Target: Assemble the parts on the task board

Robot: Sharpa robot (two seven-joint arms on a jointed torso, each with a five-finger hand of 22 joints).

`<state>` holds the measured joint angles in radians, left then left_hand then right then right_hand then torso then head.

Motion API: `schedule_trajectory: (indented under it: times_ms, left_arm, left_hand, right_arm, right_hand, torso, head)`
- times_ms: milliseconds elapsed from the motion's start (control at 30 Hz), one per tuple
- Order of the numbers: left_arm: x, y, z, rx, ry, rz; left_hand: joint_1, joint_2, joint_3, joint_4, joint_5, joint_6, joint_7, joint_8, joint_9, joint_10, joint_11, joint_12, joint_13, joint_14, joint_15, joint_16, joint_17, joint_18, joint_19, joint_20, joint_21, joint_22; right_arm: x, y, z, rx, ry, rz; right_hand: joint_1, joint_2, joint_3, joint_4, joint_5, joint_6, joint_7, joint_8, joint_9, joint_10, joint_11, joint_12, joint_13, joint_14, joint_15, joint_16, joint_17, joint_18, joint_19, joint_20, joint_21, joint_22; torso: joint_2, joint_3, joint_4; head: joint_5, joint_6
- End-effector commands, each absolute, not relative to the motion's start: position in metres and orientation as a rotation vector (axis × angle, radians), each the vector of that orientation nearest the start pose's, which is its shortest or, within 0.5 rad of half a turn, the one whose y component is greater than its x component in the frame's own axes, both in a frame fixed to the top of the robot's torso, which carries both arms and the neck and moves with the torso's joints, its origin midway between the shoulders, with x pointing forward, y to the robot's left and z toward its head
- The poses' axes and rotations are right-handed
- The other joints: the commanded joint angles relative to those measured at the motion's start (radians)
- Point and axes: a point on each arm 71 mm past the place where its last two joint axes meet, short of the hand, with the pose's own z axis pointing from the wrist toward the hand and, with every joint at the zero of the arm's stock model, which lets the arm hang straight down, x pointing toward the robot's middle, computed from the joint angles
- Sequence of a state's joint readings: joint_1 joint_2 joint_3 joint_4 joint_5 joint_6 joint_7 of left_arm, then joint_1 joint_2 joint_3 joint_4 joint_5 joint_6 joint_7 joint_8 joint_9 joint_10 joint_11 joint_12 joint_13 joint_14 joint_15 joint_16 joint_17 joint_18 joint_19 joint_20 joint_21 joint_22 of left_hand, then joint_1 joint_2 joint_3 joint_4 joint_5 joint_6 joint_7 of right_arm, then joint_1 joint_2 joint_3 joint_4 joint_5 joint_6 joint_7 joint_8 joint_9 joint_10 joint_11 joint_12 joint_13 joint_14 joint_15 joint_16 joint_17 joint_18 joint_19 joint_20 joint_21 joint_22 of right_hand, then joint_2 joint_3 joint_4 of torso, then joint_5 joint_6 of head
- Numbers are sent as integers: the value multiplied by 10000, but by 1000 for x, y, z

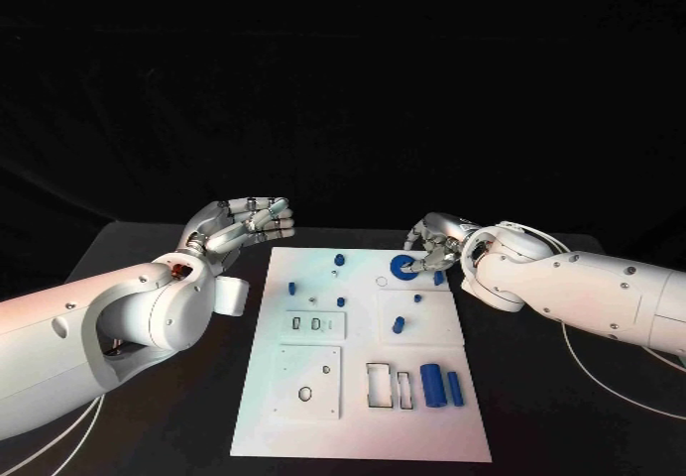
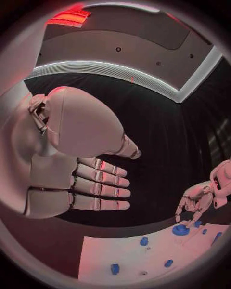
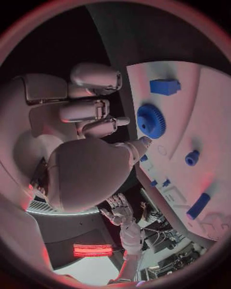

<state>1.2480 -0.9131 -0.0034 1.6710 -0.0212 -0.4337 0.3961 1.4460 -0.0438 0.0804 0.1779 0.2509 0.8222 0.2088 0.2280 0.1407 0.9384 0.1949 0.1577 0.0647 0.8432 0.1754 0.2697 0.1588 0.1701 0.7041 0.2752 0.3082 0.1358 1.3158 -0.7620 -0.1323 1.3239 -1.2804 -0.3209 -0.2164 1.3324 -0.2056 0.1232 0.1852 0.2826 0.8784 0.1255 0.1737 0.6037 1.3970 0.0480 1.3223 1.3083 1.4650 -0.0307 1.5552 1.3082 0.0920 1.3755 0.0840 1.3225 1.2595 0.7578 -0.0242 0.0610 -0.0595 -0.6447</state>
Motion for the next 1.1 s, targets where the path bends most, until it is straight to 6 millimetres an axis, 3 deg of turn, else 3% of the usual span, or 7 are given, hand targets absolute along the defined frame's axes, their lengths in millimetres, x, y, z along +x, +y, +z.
schedule_trajectory:
  times_ms: [33, 600, 1100]
  left_arm:
    - [474, 205, -129, -10485, 13275, -15702]
    - [474, 205, -129, -10492, 13280, -15693]
    - [474, 205, -129, -10491, 13289, -15702]
  left_hand:
    - [11, -87, 24, -1, -34, -10, 221, -33, -14, 12, 62, -57, -12, -61, -28, -58, -9, 85, 54, 26, -45, -9]
    - [11, -87, 24, -3, -42, -10, 221, -33, -14, 13, 63, -67, -11, -63, -26, -66, -10, 84, 51, 27, -51, -15]
    - [10, -87, 23, -6, -53, -8, 222, -33, -15, 10, 66, -86, -11, -68, -23, -80, -11, 82, 46, 29, -62, -25]
  right_arm:
    - [535, -231, -179, 789, 17533, 4627]
    - [538, -232, -185, 758, 17760, 4412]
    - [539, -228, -191, 665, 17920, 4386]
  right_hand:
    - [87, -24, 11, 57, 41, -55, 25, -45, 20, 107, -15, 74, 260, 973, 85, 45, 2206, -122, 81, 15, 48, 15]
    - [360, 73, 313, 193, 332, 54, 27, -51, 62, 216, -13, 407, 540, 996, 92, 79, 2320, -139, 129, 25, 101, 128]
    - [392, 69, 408, 232, 341, 117, 23, -45, 67, 301, -16, 550, 668, 1003, 90, 88, 2356, -140, 132, 23, 104, 143]
  torso:
    - [7, 2, 3]
    - [-9, 7, -12]
    - [5, 12, -3]
  head:
    - [22, -23]
    - [66, -91]
    - [73, -135]
